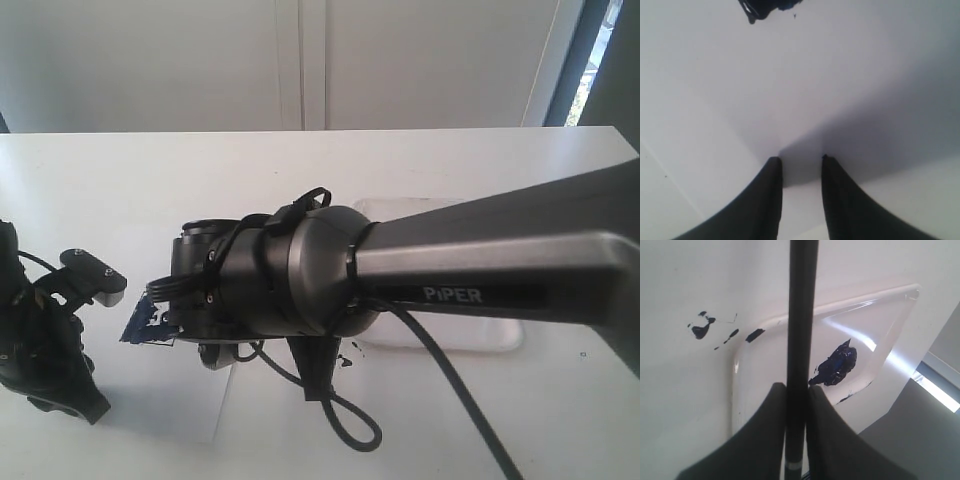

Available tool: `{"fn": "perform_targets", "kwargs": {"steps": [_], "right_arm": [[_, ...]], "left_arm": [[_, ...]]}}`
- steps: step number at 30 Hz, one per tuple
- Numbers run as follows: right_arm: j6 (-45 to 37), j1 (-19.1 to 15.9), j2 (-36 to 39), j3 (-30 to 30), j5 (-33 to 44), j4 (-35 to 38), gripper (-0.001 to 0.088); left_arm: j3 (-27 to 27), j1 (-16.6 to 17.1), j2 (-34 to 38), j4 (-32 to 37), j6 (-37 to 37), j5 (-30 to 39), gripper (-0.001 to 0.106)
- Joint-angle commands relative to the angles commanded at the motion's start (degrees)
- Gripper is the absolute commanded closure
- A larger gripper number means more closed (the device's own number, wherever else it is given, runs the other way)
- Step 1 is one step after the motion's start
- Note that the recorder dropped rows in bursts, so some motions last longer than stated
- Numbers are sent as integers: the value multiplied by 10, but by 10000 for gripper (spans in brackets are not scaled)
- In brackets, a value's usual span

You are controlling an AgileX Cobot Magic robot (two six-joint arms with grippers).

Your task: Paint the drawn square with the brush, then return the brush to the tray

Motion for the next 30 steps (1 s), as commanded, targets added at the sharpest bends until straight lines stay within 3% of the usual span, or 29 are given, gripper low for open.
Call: {"fn": "perform_targets", "kwargs": {"steps": [12, 30], "right_arm": [[20, -26, 0, -20, -7, -10, 868], [-72, -26, 2, -24, -21, 99, 868]], "left_arm": [[0, 0, 0, 0, 0, 0, 706], [0, 0, 0, -3, 0, -3, 706]]}}
